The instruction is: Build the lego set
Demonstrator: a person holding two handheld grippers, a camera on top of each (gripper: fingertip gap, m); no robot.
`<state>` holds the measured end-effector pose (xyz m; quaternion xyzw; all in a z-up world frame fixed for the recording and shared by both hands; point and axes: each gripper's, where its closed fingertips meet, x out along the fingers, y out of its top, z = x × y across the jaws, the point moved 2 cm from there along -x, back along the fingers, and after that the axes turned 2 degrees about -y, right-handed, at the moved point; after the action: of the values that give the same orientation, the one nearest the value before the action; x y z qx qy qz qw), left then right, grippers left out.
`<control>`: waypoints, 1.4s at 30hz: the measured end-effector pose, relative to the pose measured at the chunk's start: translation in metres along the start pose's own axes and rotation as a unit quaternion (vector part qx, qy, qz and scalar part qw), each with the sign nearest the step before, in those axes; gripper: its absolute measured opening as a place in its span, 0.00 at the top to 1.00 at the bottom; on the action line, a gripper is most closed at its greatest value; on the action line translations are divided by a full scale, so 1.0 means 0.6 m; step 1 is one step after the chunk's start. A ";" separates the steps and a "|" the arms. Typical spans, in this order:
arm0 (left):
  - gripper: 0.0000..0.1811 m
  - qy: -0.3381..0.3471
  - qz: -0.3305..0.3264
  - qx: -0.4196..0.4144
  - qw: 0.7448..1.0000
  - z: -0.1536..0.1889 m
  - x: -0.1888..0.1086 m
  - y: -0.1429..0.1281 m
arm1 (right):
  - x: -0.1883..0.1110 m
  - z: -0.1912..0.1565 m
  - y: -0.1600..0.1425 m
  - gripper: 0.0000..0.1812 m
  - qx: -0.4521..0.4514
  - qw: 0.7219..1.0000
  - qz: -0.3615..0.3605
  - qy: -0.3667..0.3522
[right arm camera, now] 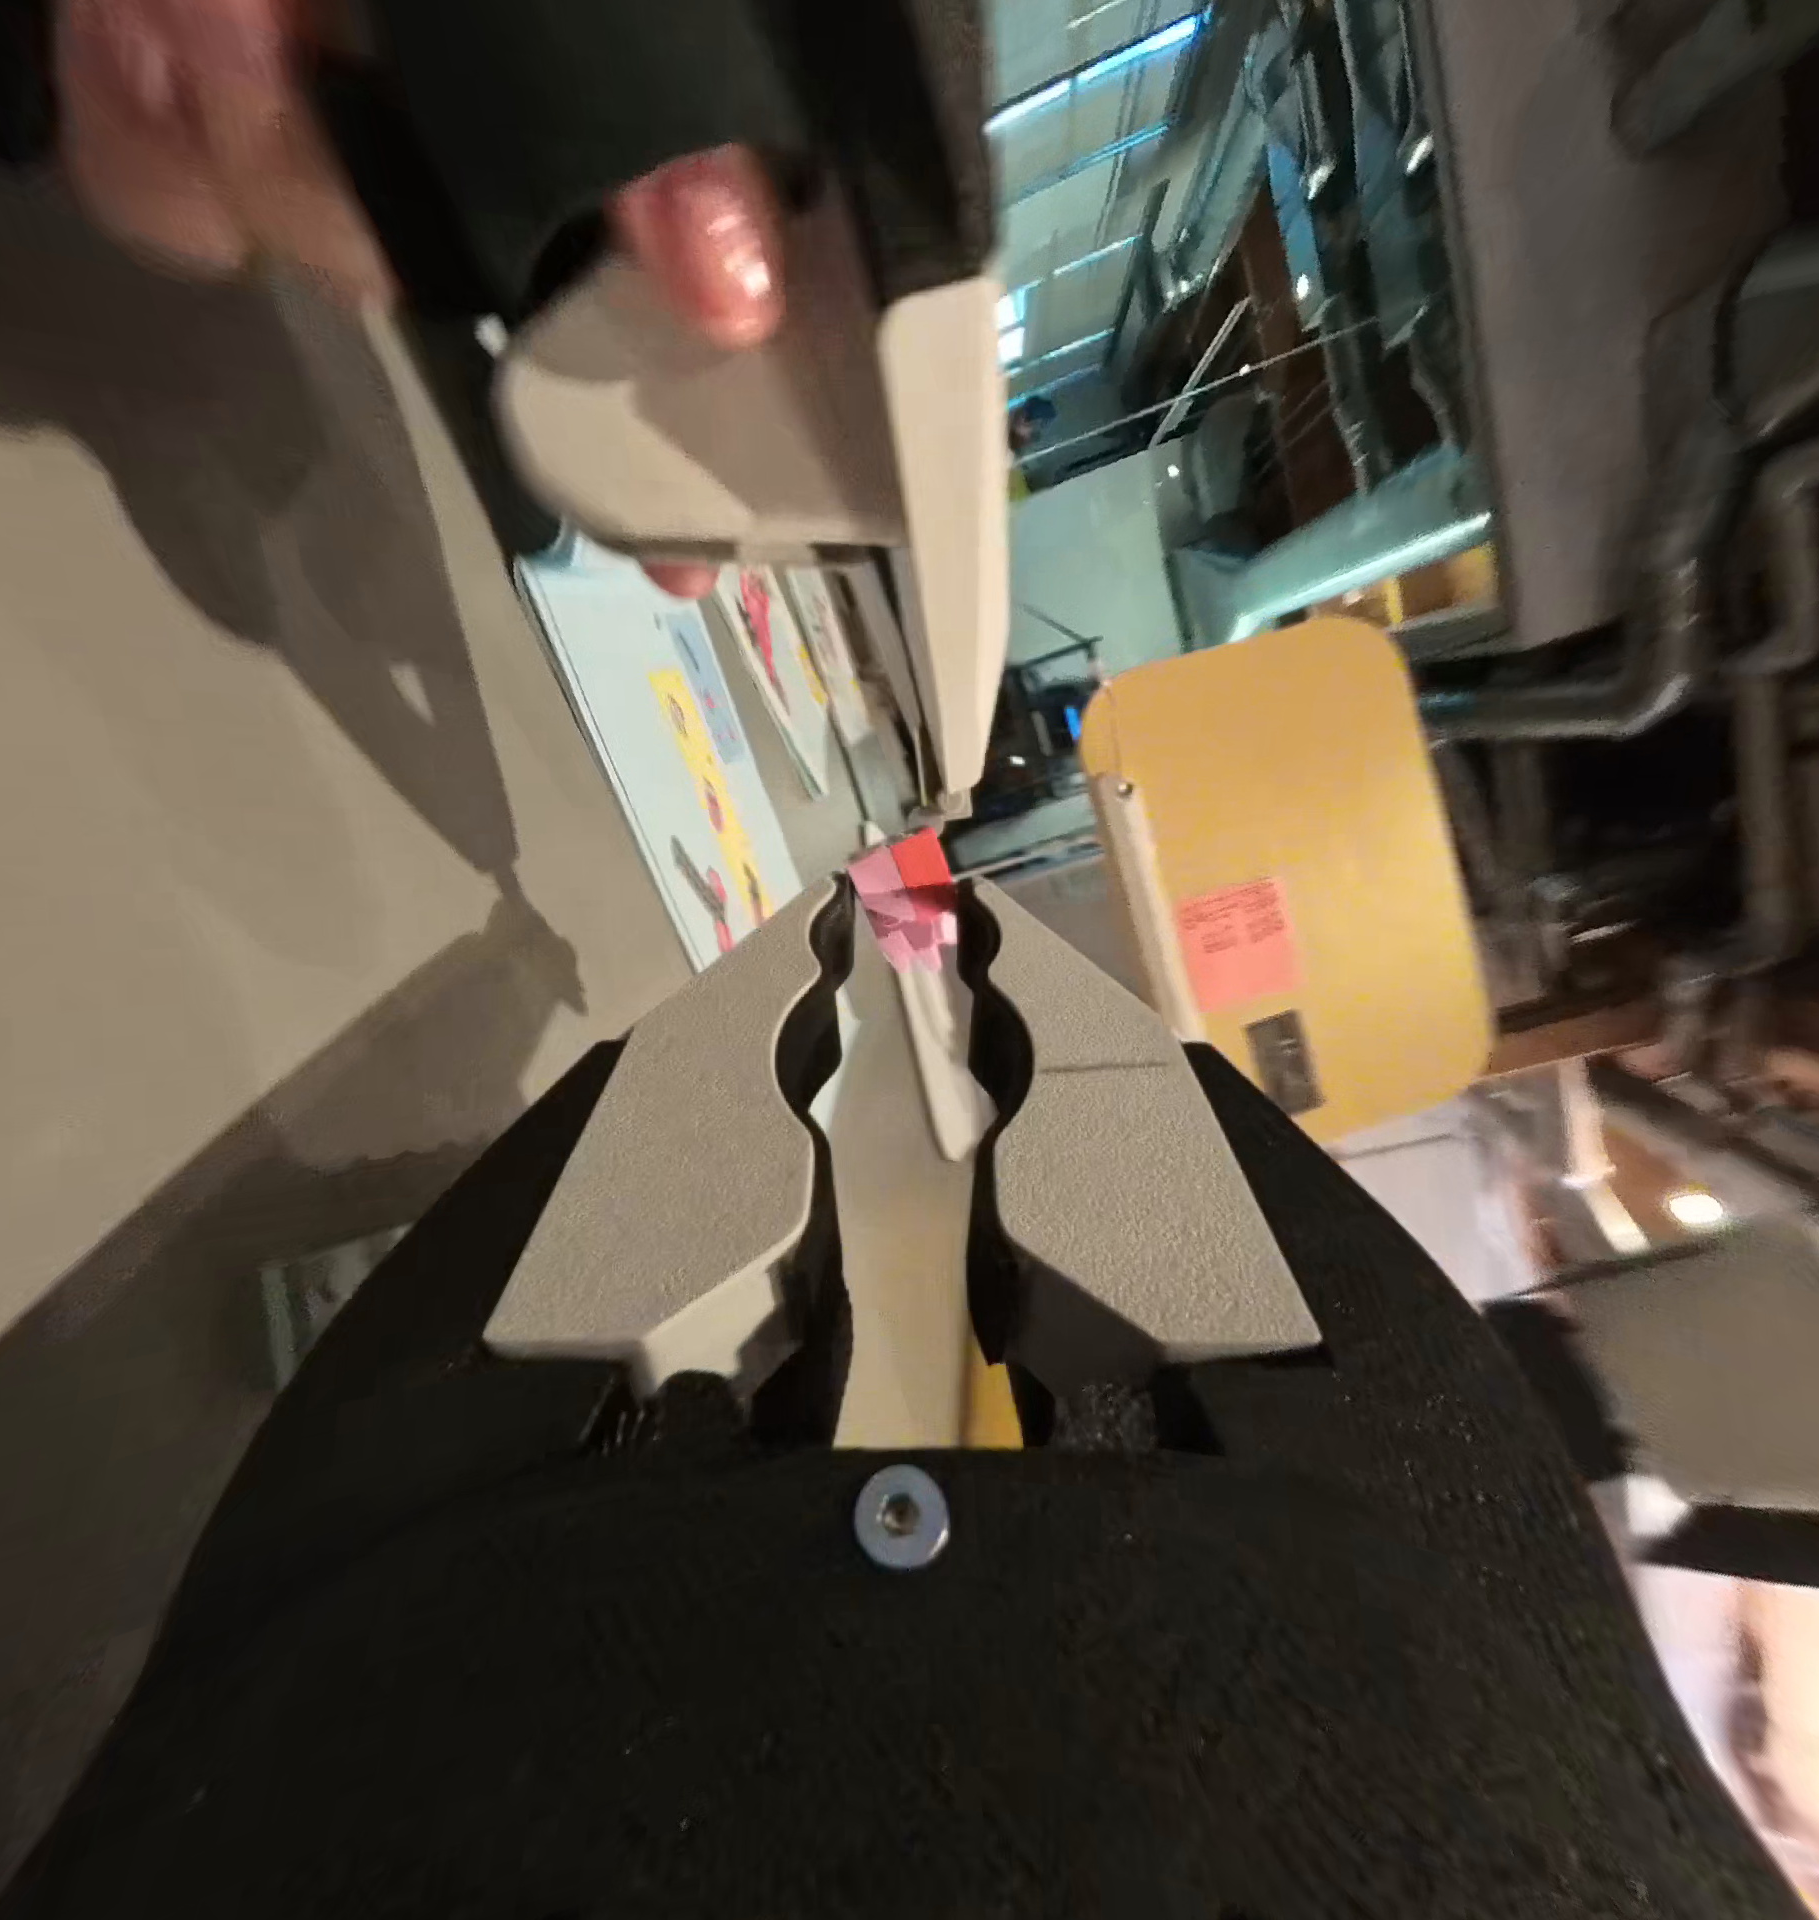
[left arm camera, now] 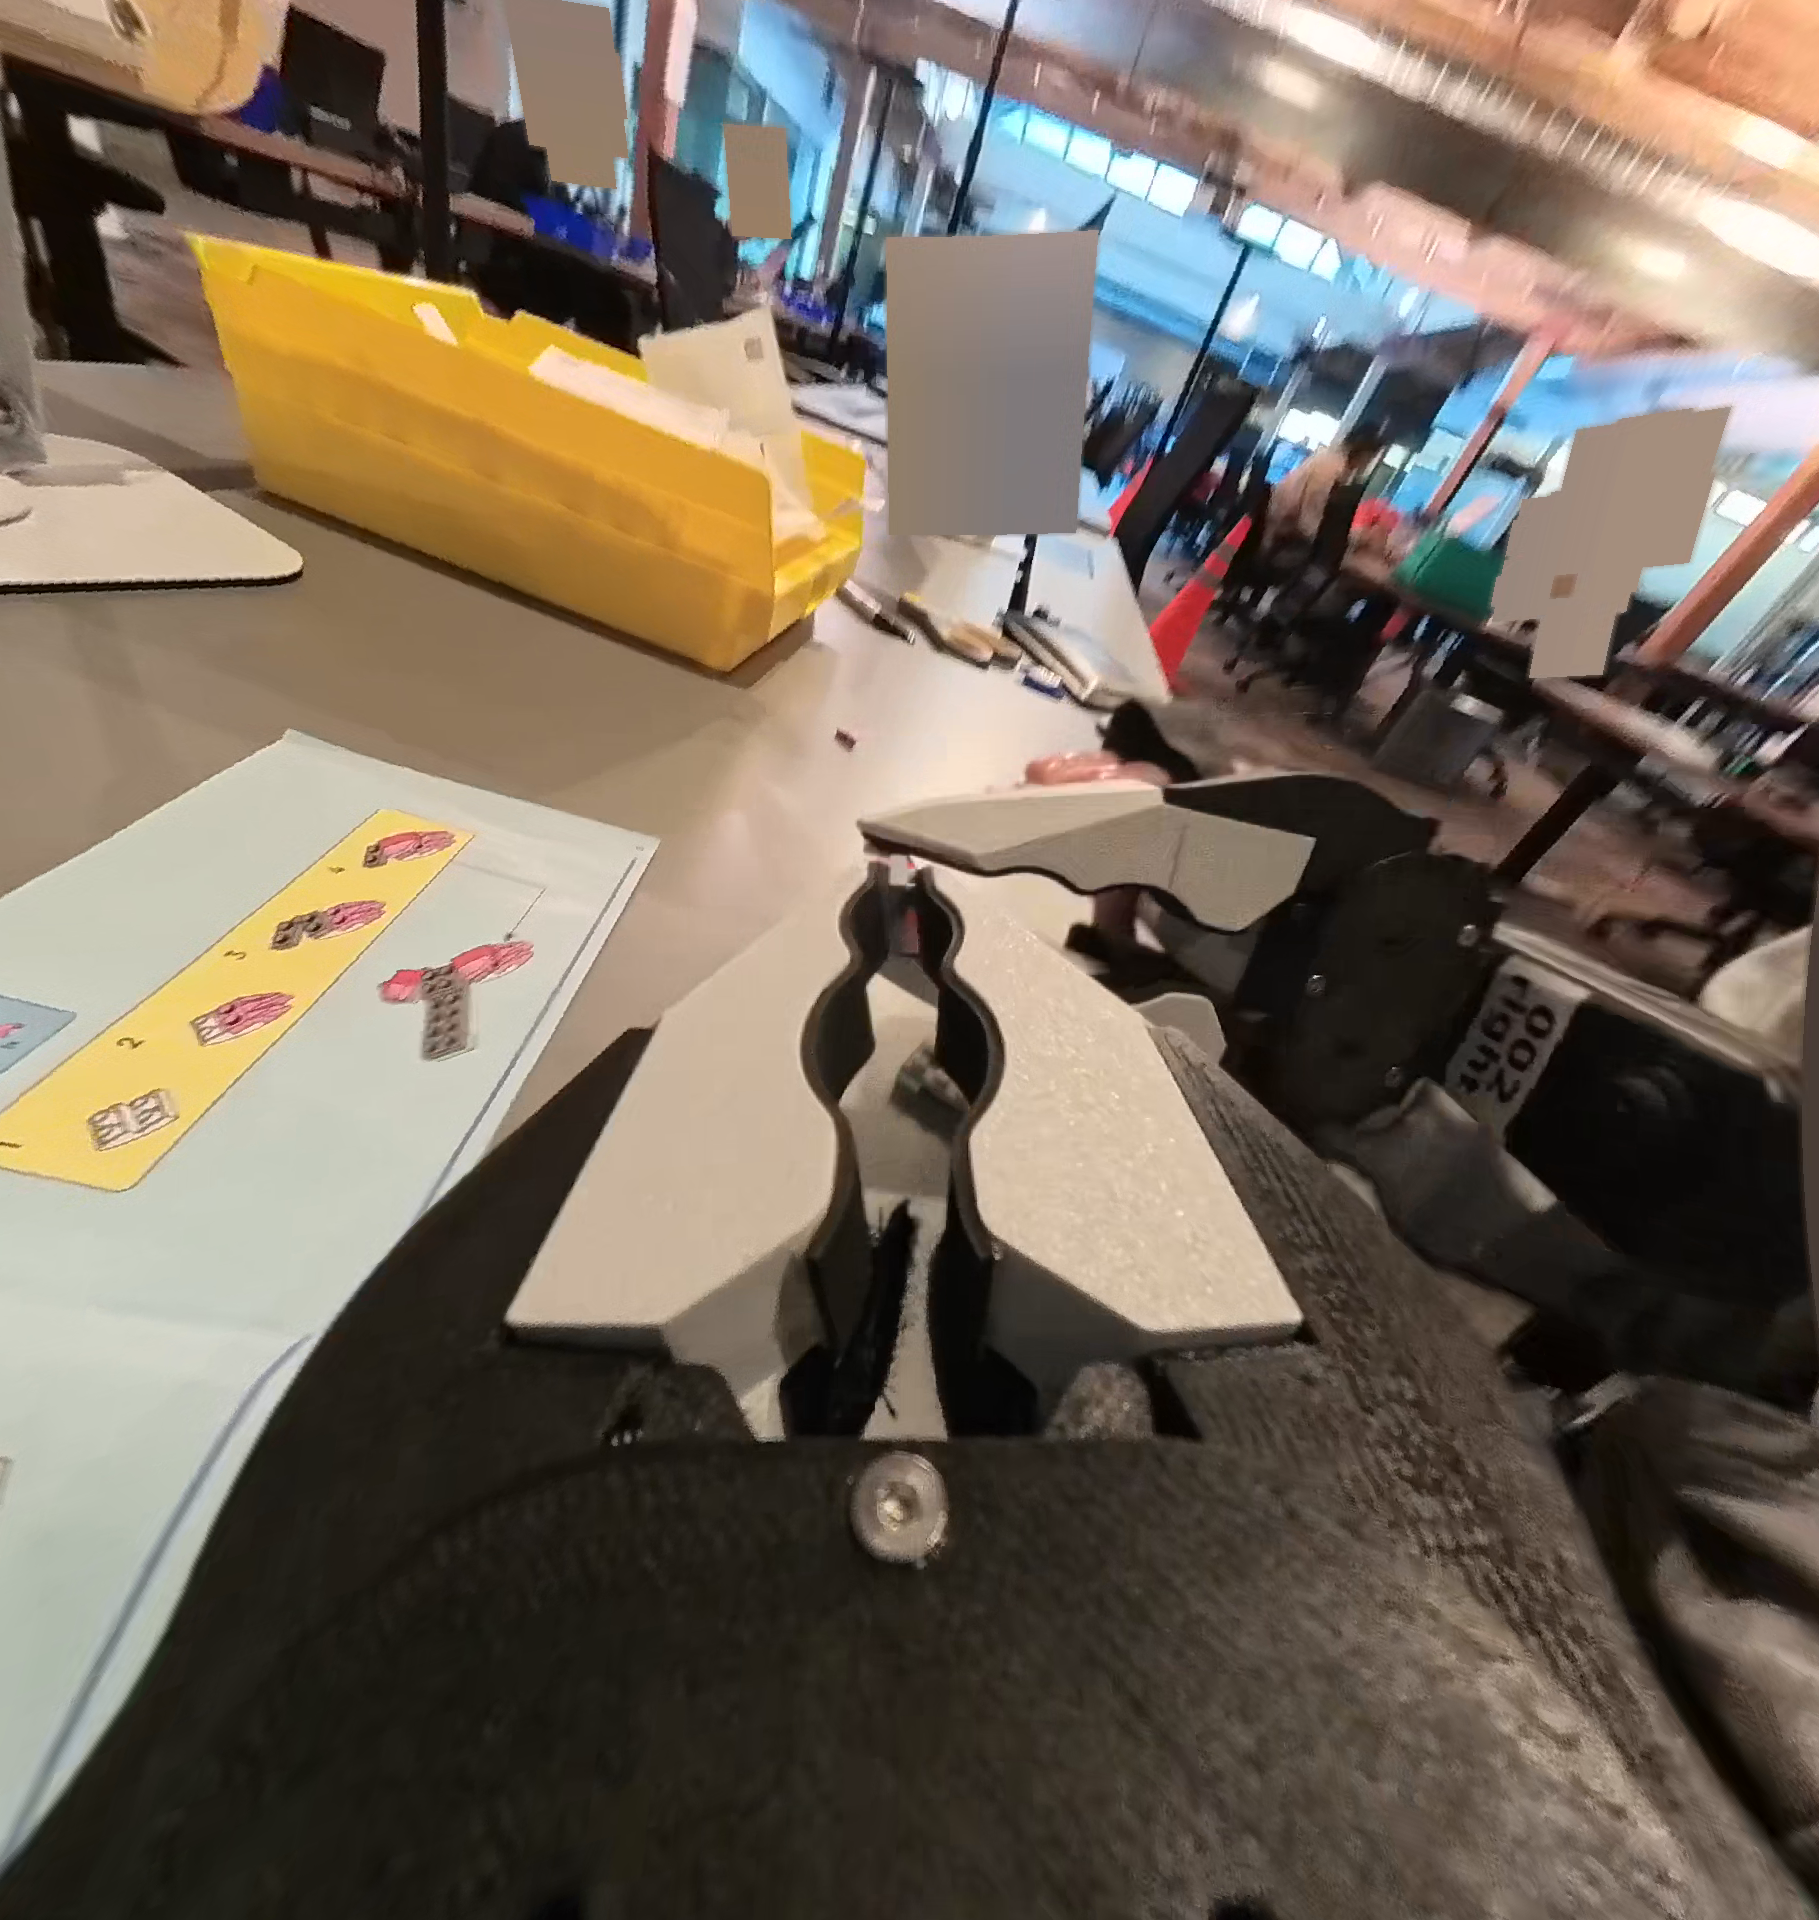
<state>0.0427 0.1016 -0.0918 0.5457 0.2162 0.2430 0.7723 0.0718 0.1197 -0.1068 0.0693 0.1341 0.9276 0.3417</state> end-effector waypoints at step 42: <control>0.98 -0.037 -0.062 0.000 0.997 0.022 0.017 -0.031 | -0.012 0.027 0.017 1.00 0.086 0.994 0.051 -0.032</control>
<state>0.0611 0.0927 -0.1062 0.5398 0.2210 0.1747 0.7933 0.0746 0.1107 -0.0887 0.1350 0.1983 0.9263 0.2906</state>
